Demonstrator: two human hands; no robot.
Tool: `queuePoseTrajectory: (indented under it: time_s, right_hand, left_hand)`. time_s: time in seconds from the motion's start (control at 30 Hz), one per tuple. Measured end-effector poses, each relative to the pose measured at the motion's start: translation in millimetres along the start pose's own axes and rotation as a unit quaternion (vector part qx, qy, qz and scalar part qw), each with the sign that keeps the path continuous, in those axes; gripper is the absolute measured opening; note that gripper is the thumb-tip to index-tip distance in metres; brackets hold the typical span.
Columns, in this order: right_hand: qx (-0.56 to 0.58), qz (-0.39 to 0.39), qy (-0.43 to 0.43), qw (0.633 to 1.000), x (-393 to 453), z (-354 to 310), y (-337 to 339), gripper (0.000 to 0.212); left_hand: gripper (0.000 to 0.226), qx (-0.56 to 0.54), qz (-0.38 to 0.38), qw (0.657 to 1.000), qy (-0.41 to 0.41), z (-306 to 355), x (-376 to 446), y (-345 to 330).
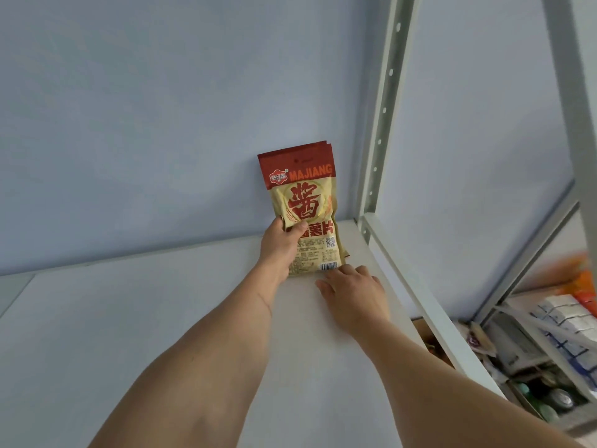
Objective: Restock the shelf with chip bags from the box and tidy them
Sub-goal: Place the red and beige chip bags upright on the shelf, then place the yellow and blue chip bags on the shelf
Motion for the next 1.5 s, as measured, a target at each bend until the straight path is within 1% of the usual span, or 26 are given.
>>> queuePoseTrajectory:
  time_s: [0.13,0.2,0.27,0.3,0.33,0.37,0.4,0.47,0.53,0.57,0.6,0.63,0.7,0.73,0.8,0.87,1.0,1.1,1.17,1.37,1.5]
  right_hand:
    - [-0.005,-0.009,-0.003,1.000,8.7,-4.7,-3.6,0.039]
    - [-0.014,-0.021,-0.007,1.000,10.6,-5.3,-5.2,0.041]
    - [-0.029,-0.036,-0.009,0.999,10.0,-7.4,-5.1,0.043]
    - [-0.037,-0.043,-0.009,0.998,8.2,-9.3,-4.7,0.043]
    - [-0.045,-0.049,-0.009,0.998,4.7,-11.5,-3.6,0.043]
    - [-0.047,-0.054,-0.011,0.997,-0.4,-14.1,-1.5,0.042]
    - [-0.046,-0.057,-0.011,0.997,-7.2,-18.1,1.6,0.042]
    - [-0.048,-0.050,0.008,0.998,-25.8,-34.0,11.0,0.042]
    - [-0.074,-0.041,0.065,0.994,-54.5,-63.7,17.3,0.040]
    - [-0.090,-0.036,0.102,0.990,-72.7,-82.4,19.0,0.039]
    - [-0.103,-0.032,0.140,0.984,-93.5,-102.1,19.4,0.038]
    - [-0.110,-0.027,0.177,0.978,-116.1,-122.4,18.0,0.037]
    - [-0.122,-0.018,0.251,0.960,-164.9,-164.9,10.7,0.035]
    - [-0.128,-0.019,0.283,0.950,-192.1,-186.7,4.5,0.033]
    - [-0.142,-0.029,0.343,0.928,-250.6,-230.5,-7.6,0.029]
    - [-0.145,-0.032,0.404,0.902,-312.6,-275.5,-19.2,0.026]
    - [-0.153,-0.058,0.482,0.861,-412.7,-352.1,-40.1,0.031]
    - [-0.166,-0.070,0.534,0.826,-496.7,-419.0,-59.1,0.035]
    - [-0.173,-0.076,0.571,0.799,-556.8,-465.2,-78.0,0.033]
    - [-0.140,-0.078,0.673,0.722,-744.4,-599.4,-130.4,0.031]
    - [-0.105,-0.121,0.717,0.678,-849.2,-669.5,-167.8,0.028]
  left_hand:
    - [0.019,-0.009,-0.007,1.000,0.010,-4.5,8.7,-0.9]
    - [0.031,-0.029,-0.018,0.999,0.019,-5.9,7.5,0.7]
    - [0.047,-0.022,-0.016,0.999,0.020,-2.6,-2.6,7.7]
    - [0.057,0.017,-0.002,1.000,0.014,0.6,-10.7,16.3]
    - [0.063,0.089,0.019,0.996,-0.003,5.7,-20.8,27.9]
    - [0.064,0.193,0.040,0.980,-0.032,12.6,-33.6,40.8]
    - [0.059,0.307,0.056,0.948,-0.068,19.7,-50.3,52.7]
    - [0.045,0.502,0.061,0.852,-0.135,31.3,-95.6,71.8]
    - [0.039,0.624,0.063,0.759,-0.176,31.7,-147.8,91.8]
    - [0.038,0.664,0.070,0.721,-0.187,30.7,-175.1,103.2]
    - [0.036,0.694,0.075,0.690,-0.191,27.9,-202.7,116.1]
    - [0.035,0.717,0.080,0.667,-0.188,23.8,-231.6,130.6]
    - [0.032,0.751,0.096,0.631,-0.170,9.5,-291.7,163.6]
    - [0.030,0.764,0.100,0.619,-0.153,-1.1,-323.2,182.0]
    - [0.029,0.770,0.104,0.620,-0.112,-23.7,-383.7,221.0]
    - [0.031,0.776,0.115,0.618,-0.054,-45.4,-443.4,266.3]
    - [0.029,0.771,0.144,0.620,0.039,-78.9,-551.0,347.4]
    - [0.028,0.756,0.184,0.620,0.100,-103.1,-643.0,414.1]
    - [0.030,0.745,0.200,0.620,0.144,-121.4,-706.2,457.4]
    - [0.028,0.705,0.247,0.612,0.259,-192.1,-890.4,586.2]
    - [0.027,0.642,0.287,0.629,0.332,-244.8,-986.7,658.6]
Point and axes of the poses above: each hand's wrist, its own x-axis towards the middle knuckle, its own y-axis out of the back of the hand, z = x × y, the point moved 10 cm from there along x, towards the middle knuckle
